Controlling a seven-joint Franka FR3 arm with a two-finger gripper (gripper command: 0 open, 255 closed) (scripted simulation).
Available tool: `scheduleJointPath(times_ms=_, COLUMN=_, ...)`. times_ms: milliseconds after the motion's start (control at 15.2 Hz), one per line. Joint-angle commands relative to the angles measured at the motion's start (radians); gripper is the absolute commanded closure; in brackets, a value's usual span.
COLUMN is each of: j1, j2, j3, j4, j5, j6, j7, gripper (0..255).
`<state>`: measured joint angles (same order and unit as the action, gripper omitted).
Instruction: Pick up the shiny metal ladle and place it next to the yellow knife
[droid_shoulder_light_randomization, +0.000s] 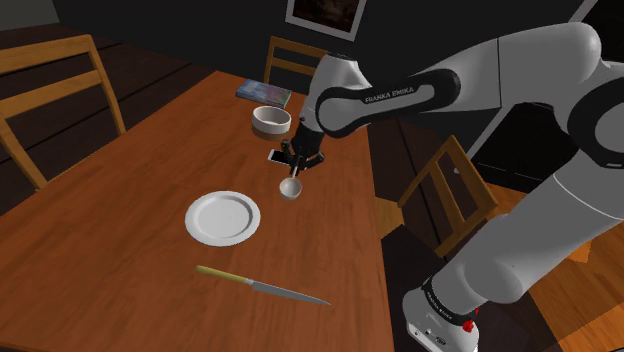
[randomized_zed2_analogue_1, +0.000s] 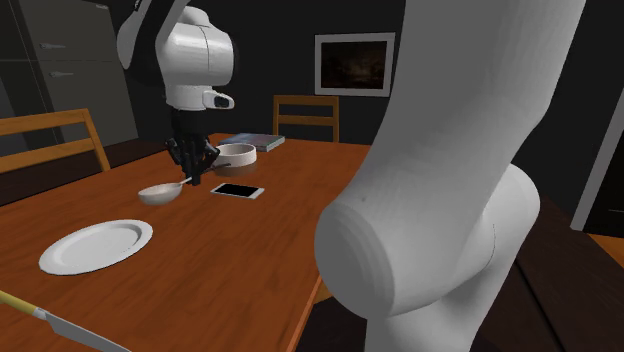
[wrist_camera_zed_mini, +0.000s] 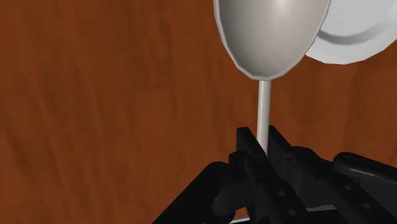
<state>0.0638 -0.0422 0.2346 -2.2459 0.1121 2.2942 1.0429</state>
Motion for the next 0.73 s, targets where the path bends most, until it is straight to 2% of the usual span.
scheduleJointPath(times_ms=0, j1=0.029, j2=-0.011, j3=0.032, j4=-0.008, j5=-0.003, j6=0.002, j7=0.065, gripper=255)
scheduleJointPath(times_ms=660, j1=0.031, j2=0.07, j3=0.036, j4=-0.064, j5=-0.02, j6=0.138, j7=0.072, gripper=255)
